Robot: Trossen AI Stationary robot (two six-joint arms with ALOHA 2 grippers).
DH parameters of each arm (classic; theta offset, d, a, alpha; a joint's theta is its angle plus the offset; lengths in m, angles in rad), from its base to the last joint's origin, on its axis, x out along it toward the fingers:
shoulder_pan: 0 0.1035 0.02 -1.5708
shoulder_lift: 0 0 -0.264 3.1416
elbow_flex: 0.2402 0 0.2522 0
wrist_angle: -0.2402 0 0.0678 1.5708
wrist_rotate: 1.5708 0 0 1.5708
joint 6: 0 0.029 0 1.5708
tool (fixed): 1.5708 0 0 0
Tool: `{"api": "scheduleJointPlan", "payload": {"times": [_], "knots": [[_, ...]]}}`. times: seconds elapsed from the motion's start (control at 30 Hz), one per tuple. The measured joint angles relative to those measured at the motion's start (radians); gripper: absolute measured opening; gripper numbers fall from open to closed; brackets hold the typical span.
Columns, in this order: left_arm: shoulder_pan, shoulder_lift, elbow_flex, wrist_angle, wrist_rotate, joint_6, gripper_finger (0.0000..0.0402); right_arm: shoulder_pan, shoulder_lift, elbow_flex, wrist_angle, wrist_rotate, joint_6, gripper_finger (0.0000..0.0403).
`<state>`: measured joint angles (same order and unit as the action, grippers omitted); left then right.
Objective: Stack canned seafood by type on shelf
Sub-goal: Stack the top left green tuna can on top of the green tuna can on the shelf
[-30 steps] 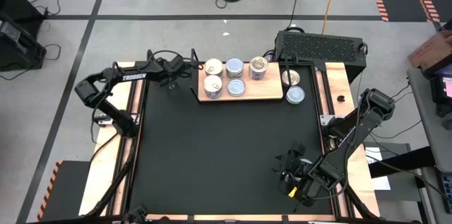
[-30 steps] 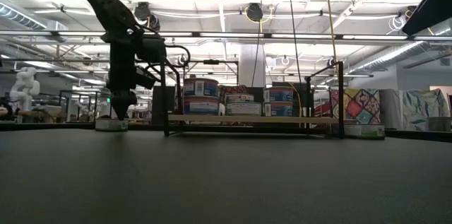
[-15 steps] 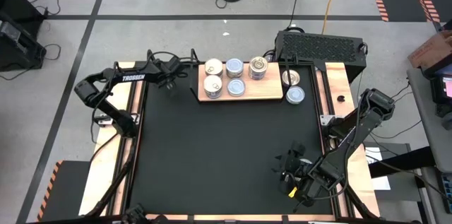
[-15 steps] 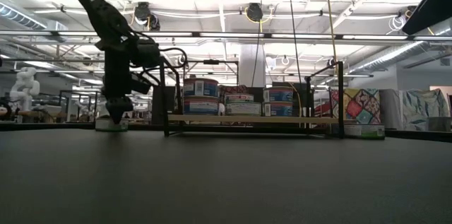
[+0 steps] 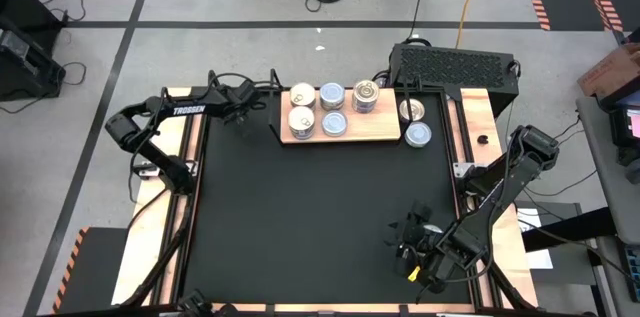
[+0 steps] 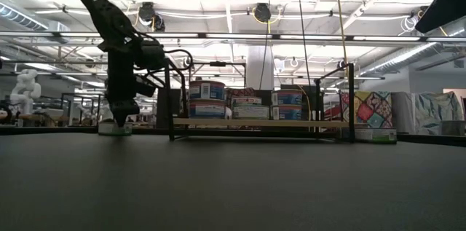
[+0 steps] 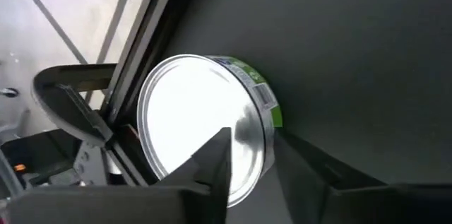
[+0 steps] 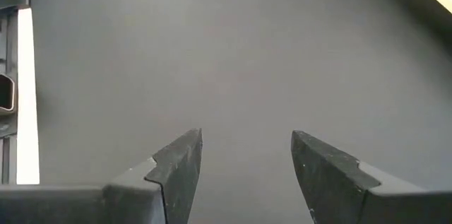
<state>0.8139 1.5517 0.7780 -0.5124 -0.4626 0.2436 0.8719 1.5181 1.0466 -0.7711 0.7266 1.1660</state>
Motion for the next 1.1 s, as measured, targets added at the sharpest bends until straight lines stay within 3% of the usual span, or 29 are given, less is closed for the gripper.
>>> {"api": "scheduleJointPlan", "payload": {"times": [0.3,0.5,0.73,1.1], "knots": [[-0.001,0.0,0.002,-0.01,0.031,-0.055,0.0007,0.0,0.0,0.0,0.016,-0.076,0.014,0.0212],[-0.02,-0.029,0.0,-0.042,0.021,-0.045,0.0003,0.0,0.0,0.0,0.016,-0.079,0.025,0.0212],[-0.056,-0.162,0.033,-0.166,0.013,-0.034,0.0001,0.0,0.0,0.0,0.014,-0.077,0.015,0.0212],[-0.261,-0.384,0.035,-0.329,-0.004,-0.132,0.0001,-0.013,0.0,0.0,0.012,-0.069,-0.004,0.0212]]}}
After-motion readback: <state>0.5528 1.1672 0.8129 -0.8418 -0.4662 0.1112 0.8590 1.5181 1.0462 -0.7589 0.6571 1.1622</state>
